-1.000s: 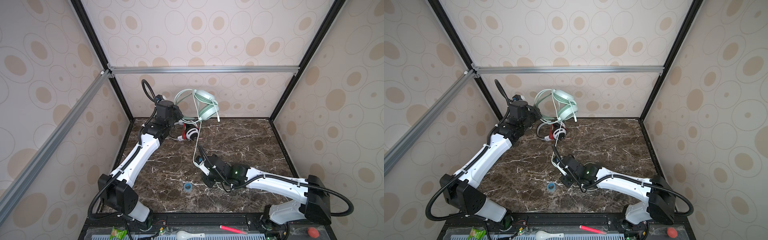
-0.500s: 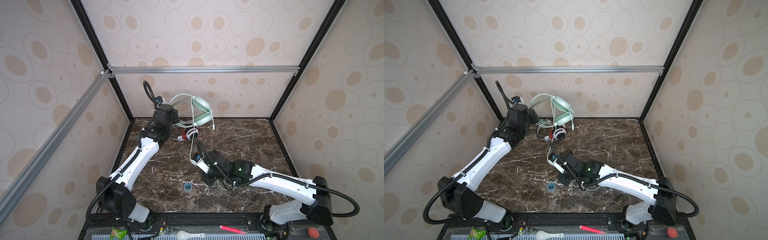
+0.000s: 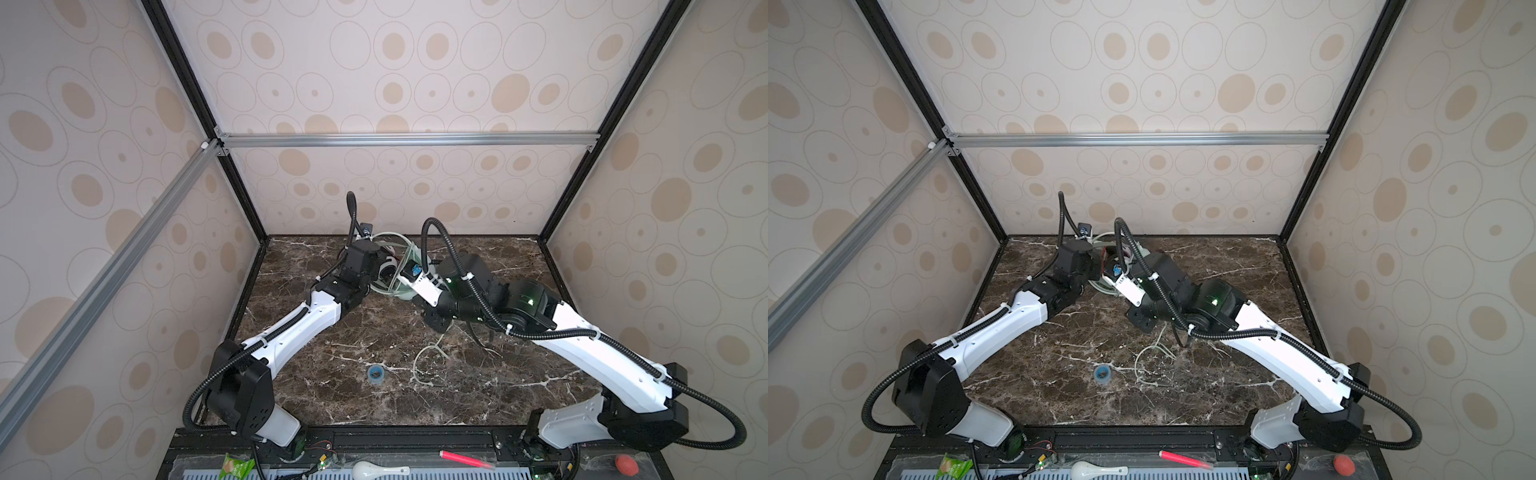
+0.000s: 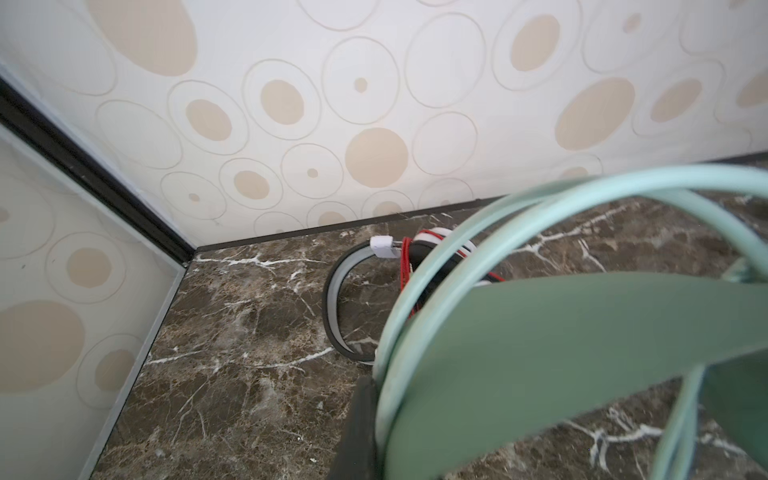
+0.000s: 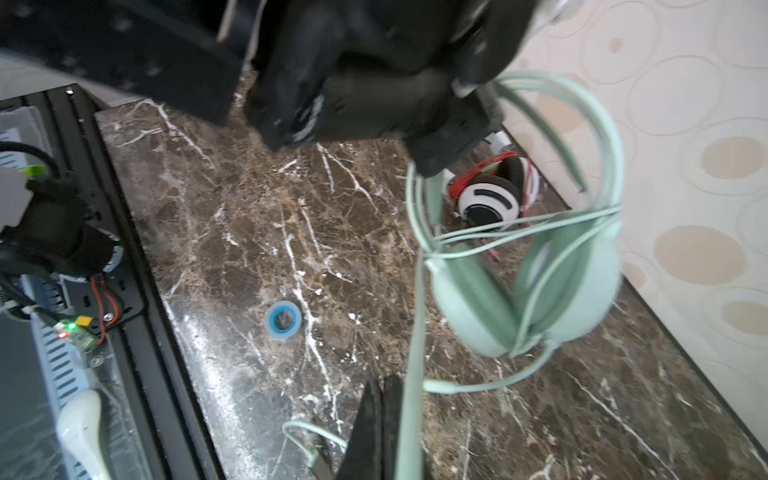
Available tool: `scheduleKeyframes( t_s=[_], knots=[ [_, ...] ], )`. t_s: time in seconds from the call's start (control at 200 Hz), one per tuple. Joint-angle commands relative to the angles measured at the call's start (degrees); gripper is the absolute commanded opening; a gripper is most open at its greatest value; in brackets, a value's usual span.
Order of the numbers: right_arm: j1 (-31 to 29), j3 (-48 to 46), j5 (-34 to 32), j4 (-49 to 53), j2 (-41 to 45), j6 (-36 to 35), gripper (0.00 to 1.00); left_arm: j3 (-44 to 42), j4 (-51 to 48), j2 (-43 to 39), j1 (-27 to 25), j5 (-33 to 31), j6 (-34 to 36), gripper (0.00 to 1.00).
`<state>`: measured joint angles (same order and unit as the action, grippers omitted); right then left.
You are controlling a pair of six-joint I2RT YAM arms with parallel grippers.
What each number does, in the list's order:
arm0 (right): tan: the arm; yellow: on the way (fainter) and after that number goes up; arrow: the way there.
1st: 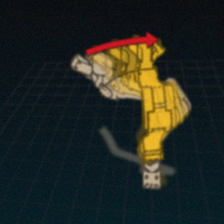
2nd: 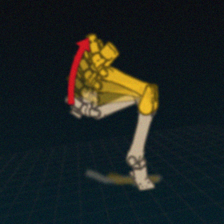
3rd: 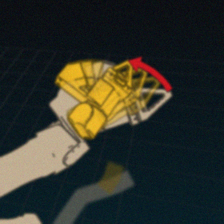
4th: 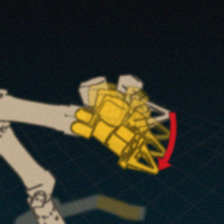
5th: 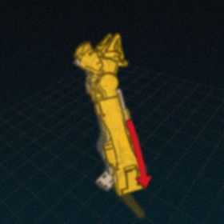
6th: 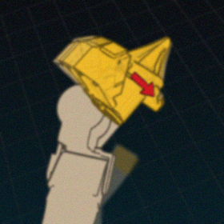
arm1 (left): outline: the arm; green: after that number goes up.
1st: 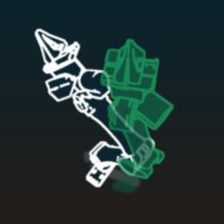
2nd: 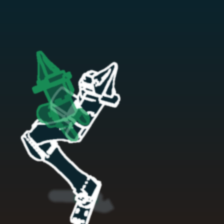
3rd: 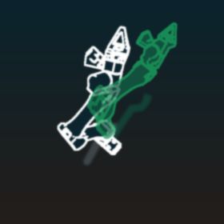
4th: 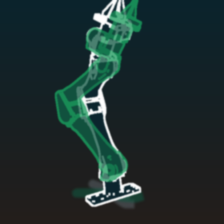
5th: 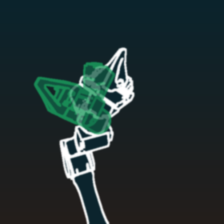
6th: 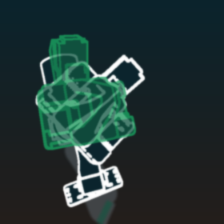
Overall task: Wrap the headphones
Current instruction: 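Lower the green headphones with the left gripper while right gripper lifts the cable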
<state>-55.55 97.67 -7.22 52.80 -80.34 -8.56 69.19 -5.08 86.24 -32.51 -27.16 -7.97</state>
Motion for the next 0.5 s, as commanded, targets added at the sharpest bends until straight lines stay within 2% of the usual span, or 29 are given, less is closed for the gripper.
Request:
scheduleKeyframes(
  t_s=[0.0,0.24,0.495],
  knots=[
    [2.7,5.2,-1.7,6.7,-2.0,-4.0,0.0,-1.4,5.5,-3.5,0.2,-1.2,4.2,0.0],
    [9.2,11.1,-5.7,9.7,-6.0,-6.3,0.0,-4.8,3.3,-8.9,-1.9,4.9,9.5,0.0],
    [15.9,16.3,-5.3,9.3,-10.3,-5.7,0.05,-5.0,-2.0,-13.9,-1.9,12.6,10.9,0.0]
  ],
)
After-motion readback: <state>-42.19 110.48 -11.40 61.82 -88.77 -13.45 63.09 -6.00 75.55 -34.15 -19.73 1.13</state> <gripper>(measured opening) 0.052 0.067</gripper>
